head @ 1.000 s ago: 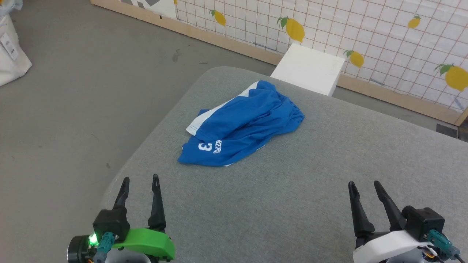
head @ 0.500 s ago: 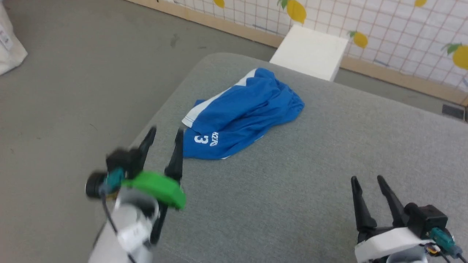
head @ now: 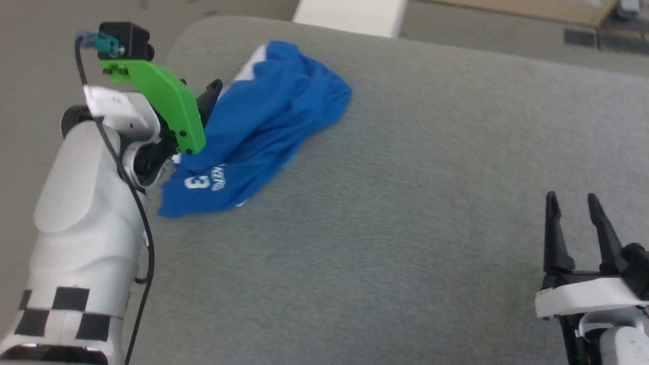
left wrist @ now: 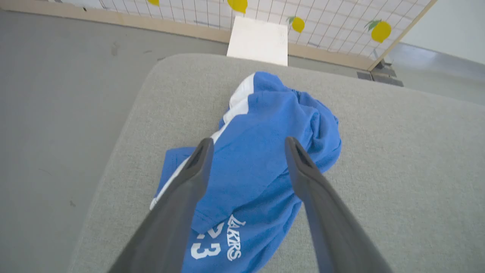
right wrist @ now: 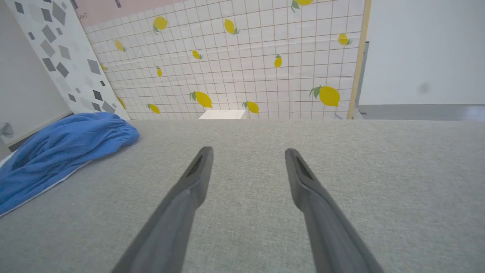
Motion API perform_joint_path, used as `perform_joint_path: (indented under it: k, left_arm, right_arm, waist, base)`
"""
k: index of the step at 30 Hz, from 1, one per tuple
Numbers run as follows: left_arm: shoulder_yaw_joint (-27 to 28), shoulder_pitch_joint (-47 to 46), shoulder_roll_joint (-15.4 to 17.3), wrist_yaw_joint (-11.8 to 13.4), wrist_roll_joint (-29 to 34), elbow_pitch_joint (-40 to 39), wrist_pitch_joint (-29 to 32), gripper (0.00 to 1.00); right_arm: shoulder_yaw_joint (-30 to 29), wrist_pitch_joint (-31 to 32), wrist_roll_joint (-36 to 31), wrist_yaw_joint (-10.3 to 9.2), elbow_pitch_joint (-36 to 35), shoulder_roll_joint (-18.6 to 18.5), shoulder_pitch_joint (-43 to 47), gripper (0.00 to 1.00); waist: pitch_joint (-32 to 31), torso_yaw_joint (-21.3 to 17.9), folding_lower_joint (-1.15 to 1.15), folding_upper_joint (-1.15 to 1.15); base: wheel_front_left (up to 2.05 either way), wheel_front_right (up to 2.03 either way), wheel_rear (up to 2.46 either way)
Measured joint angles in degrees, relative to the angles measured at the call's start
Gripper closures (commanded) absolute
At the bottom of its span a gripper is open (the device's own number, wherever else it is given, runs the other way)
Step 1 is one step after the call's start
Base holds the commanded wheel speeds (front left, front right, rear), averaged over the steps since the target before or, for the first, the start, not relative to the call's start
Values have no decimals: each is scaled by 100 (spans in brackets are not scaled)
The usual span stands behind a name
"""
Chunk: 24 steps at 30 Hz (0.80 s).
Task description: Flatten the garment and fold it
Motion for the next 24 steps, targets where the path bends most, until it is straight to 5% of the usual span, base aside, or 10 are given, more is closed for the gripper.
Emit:
perform_joint_path:
  k: [7, 16, 18, 19, 24]
  left_arm:
    - [-92, -194, 34, 278, -202, 172, 1291, 0]
    - [-243, -133, -38, 408, -164, 236, 1323, 0]
    - [-304, -130, 0, 296, -141, 126, 1082, 93]
    - [-327, -108, 5, 245, -132, 108, 892, 100]
    - [-461, 12, 97, 159, 350, 52, -522, 100]
  right_arm:
    - [-274, -1, -30, 0, -59, 0, -2, 0]
    - [-420, -2, -57, 0, -181, 0, -34, 0]
    - [-439, -1, -57, 0, -190, 0, -34, 0]
    - [-448, -1, -57, 0, -191, 0, -34, 0]
    - [-369, 1, -62, 0, -193, -1, -34, 0]
  waist:
    - [580, -551, 0, 0]
    - [1223, -907, 0, 0]
    - [1303, -937, 0, 0]
    - [1335, -944, 0, 0]
    - [1297, -900, 0, 0]
  base:
    - [0, 0, 0]
    - [0, 0, 0]
    - [0, 0, 0]
    - [0, 0, 0]
    - [0, 0, 0]
